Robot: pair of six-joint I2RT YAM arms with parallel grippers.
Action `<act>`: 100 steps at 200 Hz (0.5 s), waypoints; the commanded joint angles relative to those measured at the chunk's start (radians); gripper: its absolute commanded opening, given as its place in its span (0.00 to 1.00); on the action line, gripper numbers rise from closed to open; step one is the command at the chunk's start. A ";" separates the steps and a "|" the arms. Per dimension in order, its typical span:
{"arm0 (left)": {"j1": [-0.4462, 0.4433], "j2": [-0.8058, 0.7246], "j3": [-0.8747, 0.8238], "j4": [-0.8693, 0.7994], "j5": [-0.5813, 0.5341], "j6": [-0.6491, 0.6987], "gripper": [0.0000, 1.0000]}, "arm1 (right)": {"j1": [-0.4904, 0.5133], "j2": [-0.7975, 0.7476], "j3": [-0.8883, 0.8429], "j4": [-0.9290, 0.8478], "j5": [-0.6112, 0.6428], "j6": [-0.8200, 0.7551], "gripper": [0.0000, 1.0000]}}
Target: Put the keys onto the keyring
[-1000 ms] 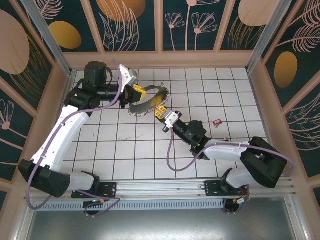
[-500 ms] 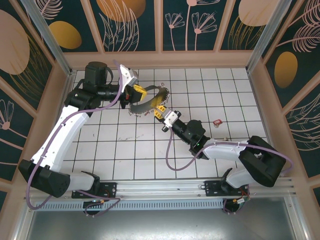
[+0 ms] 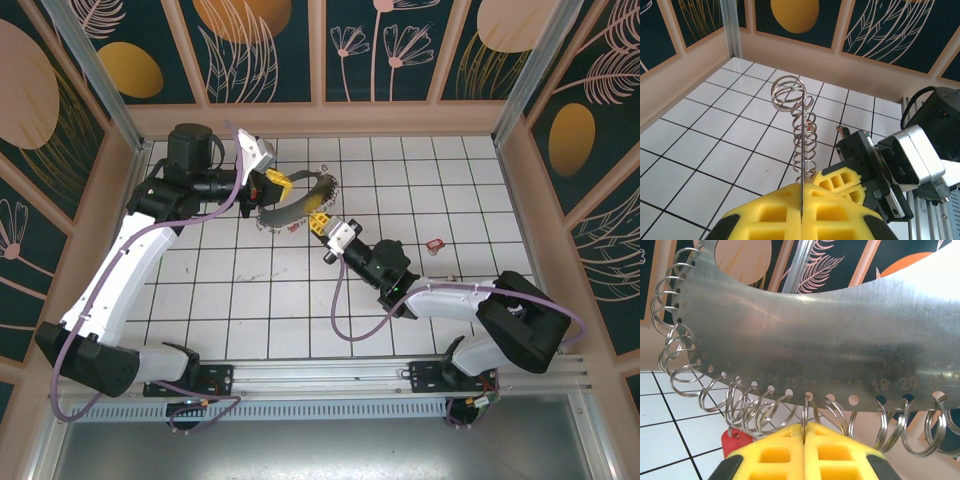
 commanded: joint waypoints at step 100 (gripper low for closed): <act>-0.003 -0.056 -0.256 0.463 -0.125 -0.451 0.13 | -0.035 -0.093 0.054 -0.271 -0.023 0.135 0.00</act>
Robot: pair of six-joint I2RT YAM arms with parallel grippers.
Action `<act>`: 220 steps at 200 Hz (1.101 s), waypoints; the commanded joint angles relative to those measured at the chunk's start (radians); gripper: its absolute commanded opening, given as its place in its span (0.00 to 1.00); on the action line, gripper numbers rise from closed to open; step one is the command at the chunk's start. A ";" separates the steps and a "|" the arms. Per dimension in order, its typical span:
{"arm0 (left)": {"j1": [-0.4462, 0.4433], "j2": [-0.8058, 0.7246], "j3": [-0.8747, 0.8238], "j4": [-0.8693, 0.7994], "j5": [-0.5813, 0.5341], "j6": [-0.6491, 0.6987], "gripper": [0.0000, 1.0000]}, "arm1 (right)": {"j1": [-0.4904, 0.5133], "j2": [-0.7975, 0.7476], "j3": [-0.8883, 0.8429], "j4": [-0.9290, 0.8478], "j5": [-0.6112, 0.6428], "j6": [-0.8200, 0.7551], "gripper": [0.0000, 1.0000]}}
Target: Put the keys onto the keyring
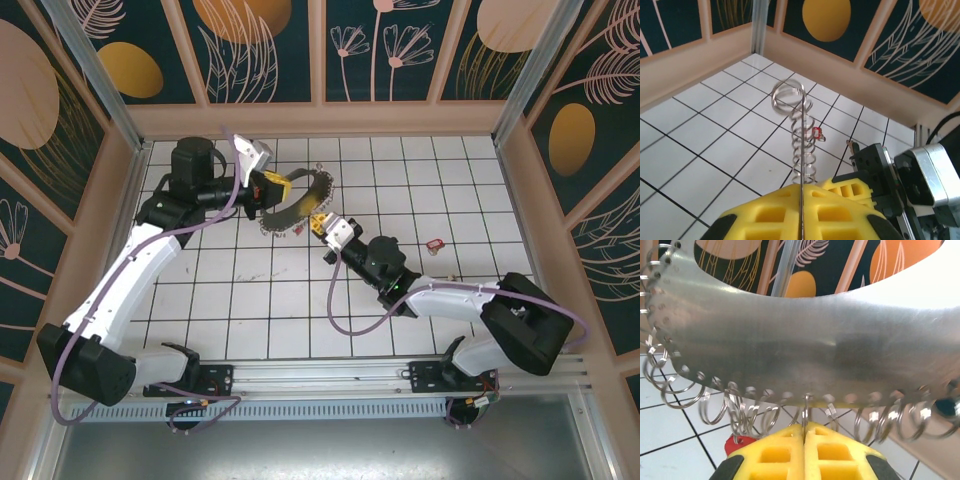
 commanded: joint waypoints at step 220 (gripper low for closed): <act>0.010 0.325 -0.269 0.322 -0.151 -0.339 0.37 | -0.212 -0.069 0.112 -0.697 -0.371 0.181 0.00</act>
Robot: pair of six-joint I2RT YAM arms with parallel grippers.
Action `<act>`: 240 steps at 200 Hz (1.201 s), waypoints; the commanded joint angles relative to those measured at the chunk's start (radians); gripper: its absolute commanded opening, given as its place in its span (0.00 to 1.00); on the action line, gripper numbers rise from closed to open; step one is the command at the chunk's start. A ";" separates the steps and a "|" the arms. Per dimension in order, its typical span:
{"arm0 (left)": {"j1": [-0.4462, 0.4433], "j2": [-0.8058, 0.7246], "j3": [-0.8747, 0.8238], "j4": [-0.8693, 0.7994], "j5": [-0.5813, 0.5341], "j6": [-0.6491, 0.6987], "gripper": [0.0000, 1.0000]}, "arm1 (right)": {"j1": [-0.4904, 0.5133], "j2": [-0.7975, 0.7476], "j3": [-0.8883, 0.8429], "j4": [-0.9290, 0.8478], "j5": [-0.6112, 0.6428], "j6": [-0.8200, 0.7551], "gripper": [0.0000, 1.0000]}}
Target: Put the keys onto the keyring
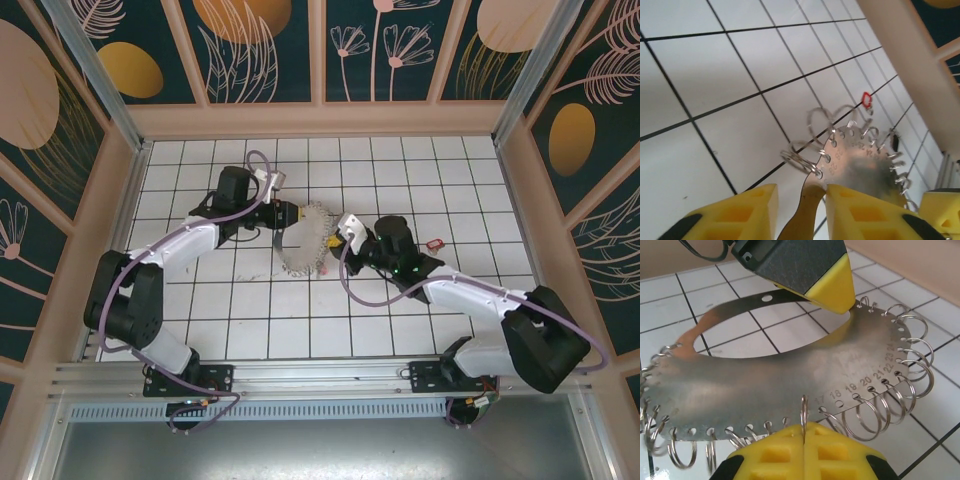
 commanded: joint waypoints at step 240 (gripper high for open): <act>-0.002 -0.249 -0.326 0.365 0.370 0.674 0.48 | -0.060 0.139 0.241 -0.404 -0.278 -0.431 0.00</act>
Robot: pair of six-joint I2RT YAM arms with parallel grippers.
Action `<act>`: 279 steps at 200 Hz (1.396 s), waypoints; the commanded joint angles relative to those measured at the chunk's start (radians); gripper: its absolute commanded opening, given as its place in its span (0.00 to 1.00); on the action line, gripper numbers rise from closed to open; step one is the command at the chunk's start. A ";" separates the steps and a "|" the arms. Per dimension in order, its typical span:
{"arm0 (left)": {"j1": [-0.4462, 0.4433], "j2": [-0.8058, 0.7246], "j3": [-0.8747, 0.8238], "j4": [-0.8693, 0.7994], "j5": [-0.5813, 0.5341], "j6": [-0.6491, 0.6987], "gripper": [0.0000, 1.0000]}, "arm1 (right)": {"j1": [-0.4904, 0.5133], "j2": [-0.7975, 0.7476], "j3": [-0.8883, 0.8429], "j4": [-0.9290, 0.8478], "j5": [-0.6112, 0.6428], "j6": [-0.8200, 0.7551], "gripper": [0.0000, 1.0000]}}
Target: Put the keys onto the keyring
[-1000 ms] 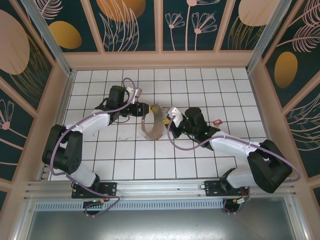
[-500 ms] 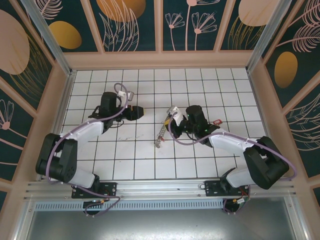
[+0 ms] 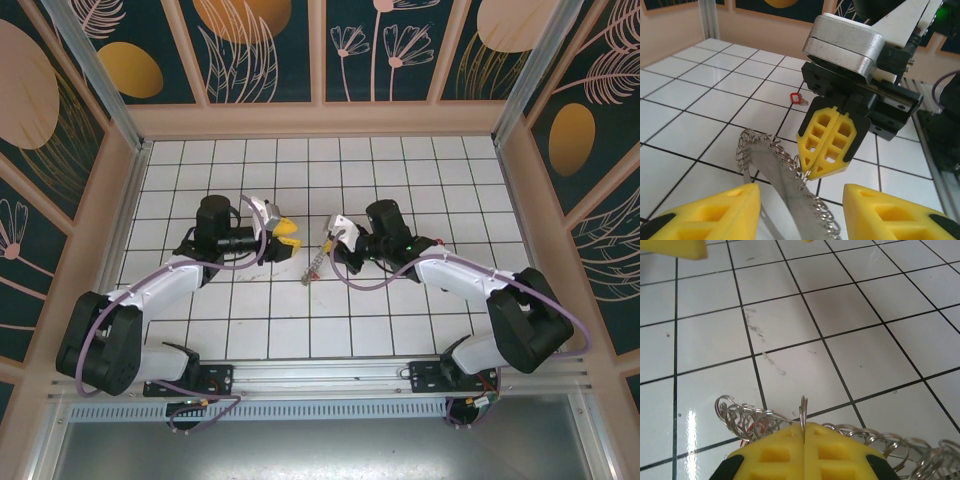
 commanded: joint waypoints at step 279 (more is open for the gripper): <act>-0.125 0.228 0.095 -0.077 0.020 0.300 0.29 | -0.022 0.002 0.026 -0.005 -0.169 -0.114 0.00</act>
